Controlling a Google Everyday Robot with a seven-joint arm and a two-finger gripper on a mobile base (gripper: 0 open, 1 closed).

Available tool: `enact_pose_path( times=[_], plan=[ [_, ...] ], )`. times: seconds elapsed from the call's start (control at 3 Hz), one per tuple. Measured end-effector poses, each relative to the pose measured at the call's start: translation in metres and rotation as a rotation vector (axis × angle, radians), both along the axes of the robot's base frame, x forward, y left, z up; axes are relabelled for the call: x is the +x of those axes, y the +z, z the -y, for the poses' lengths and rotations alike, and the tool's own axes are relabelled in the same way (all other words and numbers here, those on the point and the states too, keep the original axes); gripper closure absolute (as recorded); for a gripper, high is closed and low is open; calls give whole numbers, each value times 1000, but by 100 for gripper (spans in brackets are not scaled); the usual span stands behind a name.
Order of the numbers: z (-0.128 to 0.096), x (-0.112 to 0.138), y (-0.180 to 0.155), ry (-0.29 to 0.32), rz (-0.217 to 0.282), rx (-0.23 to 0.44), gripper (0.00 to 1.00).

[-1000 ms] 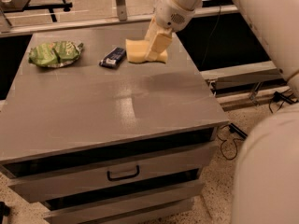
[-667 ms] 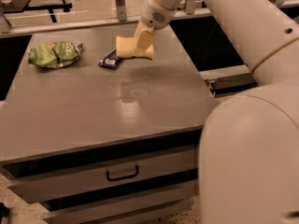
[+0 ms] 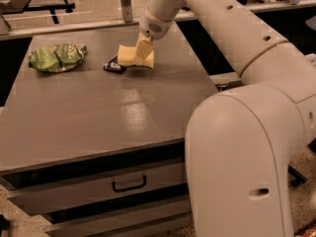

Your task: Move sponge near rxbar blueberry

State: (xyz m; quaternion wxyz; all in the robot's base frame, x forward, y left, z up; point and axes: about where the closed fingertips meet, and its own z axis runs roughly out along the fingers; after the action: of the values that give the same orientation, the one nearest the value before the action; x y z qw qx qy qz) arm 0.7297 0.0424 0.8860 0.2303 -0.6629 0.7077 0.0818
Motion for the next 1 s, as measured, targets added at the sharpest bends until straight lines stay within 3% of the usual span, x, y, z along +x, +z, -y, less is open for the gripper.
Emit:
enact_pose_path(
  times=[1.0],
  plan=[
    [23,12,-22,-73,-24,-21,8]
  ],
)
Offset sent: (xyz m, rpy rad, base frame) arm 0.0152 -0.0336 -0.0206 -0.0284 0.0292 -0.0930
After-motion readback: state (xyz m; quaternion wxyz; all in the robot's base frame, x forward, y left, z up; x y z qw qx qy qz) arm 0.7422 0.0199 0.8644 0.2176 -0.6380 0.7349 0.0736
